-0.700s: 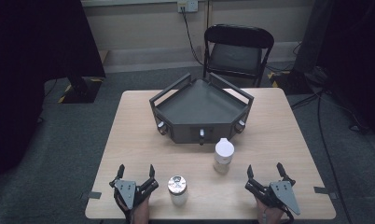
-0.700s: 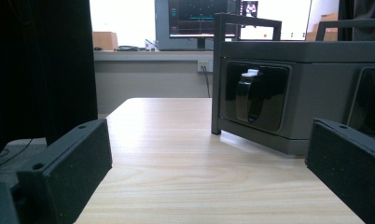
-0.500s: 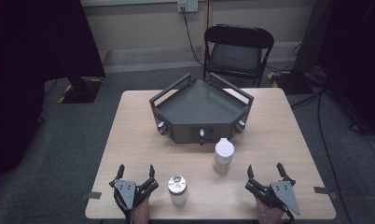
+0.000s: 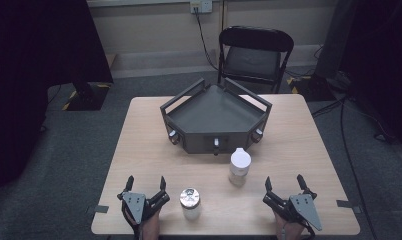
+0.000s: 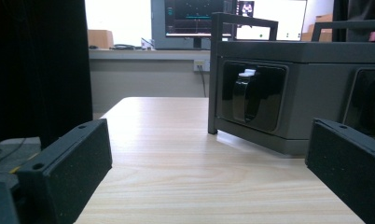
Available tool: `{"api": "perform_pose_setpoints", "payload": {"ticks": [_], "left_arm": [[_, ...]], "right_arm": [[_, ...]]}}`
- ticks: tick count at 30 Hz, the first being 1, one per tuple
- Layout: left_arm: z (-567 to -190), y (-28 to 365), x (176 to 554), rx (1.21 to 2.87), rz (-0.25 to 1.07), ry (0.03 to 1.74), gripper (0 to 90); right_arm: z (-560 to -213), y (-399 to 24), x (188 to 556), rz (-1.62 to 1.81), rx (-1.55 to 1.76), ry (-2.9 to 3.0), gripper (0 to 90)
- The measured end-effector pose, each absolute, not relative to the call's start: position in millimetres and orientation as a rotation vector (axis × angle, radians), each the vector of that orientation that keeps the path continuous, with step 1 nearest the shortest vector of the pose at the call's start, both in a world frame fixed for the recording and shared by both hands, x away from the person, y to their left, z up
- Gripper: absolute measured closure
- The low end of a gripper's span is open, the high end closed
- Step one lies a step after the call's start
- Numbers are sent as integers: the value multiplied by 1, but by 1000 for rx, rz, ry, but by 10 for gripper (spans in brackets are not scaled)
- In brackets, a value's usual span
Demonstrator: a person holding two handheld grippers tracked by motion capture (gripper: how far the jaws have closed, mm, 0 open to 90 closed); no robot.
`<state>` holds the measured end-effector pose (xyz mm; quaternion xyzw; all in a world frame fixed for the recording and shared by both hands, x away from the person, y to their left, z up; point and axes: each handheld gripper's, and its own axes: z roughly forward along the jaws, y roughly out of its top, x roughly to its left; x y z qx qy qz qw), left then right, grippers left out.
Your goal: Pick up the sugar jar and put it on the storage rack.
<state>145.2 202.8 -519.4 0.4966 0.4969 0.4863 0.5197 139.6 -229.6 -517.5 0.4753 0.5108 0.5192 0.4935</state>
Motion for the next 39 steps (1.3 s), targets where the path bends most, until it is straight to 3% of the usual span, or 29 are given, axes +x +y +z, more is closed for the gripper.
{"api": "perform_pose_setpoints", "payload": {"ticks": [9, 26, 39], "left_arm": [[-510, 206, 143, 1177, 1119, 1192, 0], [-472, 215, 118, 1159, 1042, 1001, 0], [-475, 209, 113, 1222, 956, 914, 0]], "right_arm": [[-518, -229, 139, 1259, 1150, 1236, 18], [-518, -230, 139, 1260, 1147, 1239, 18], [-517, -229, 140, 1251, 1151, 1241, 18]]}}
